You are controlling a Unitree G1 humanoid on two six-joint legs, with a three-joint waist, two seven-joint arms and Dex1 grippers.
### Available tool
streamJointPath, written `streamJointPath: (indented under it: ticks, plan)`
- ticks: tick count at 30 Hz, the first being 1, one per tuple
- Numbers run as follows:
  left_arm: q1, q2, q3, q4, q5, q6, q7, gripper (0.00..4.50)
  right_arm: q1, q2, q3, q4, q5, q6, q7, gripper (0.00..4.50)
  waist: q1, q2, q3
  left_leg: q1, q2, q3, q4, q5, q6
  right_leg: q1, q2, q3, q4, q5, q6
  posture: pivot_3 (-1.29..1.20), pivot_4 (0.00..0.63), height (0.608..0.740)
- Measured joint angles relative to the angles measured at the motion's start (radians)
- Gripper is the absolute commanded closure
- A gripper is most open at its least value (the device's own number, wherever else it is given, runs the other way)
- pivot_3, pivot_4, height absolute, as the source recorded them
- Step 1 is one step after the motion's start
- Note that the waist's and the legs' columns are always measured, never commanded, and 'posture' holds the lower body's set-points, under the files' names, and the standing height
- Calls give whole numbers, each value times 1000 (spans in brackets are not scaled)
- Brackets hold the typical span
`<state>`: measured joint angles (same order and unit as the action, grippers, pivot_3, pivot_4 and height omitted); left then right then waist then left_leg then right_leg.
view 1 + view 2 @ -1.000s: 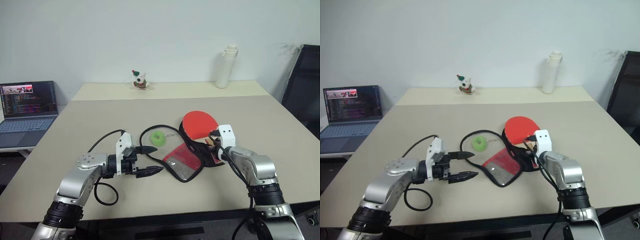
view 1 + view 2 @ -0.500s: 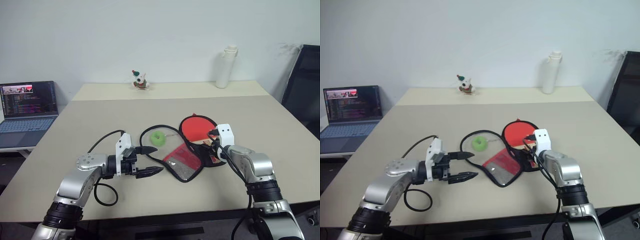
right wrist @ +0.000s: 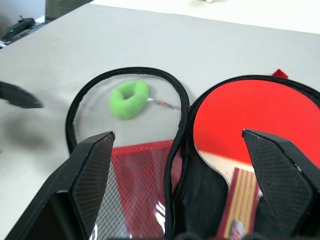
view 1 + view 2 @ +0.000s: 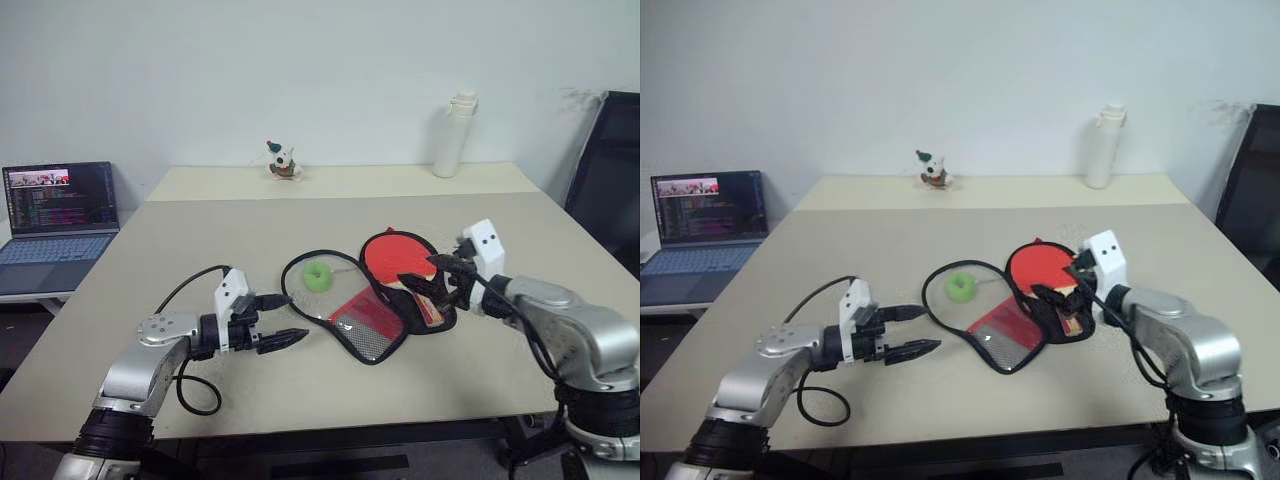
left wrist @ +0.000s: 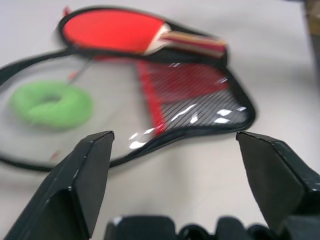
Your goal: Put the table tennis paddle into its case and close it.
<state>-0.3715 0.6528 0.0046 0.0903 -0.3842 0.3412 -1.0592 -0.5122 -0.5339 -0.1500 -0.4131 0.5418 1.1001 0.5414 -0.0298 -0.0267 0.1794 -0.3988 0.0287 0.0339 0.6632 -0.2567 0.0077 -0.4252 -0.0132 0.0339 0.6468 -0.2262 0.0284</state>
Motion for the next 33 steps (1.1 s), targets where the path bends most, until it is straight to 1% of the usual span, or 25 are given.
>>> streamJointPath:
  ticks: [4,9,15,26,33]
  plan:
    - [-39,-6,-10,82,55,-21,20,2580,42,-89,-31,-49,69,-5,85,0,1,0,0,-1,0,0,0,0,0,0,0,0,-1,0,0,0,150,740]
    - [-84,-26,-40,158,114,-49,47,4473,83,-123,-34,-79,113,-14,126,0,0,0,0,0,0,0,0,0,0,0,0,0,0,0,0,0,150,740]
    - [-131,-81,-72,261,187,-85,96,4473,104,-140,-20,-86,117,-38,133,0,1,-1,0,-1,-1,0,0,0,0,0,0,0,0,0,0,0,150,740]
    - [-152,-137,-88,300,234,-107,146,4473,121,-169,-14,-86,118,-65,134,0,2,-1,0,-1,-1,0,1,0,0,0,-1,0,0,0,0,0,150,740]
    - [-160,-137,-87,311,246,-118,156,4473,137,-173,-14,-86,118,-69,133,0,2,-1,0,-1,-1,0,1,0,0,0,-1,0,0,0,0,0,150,740]
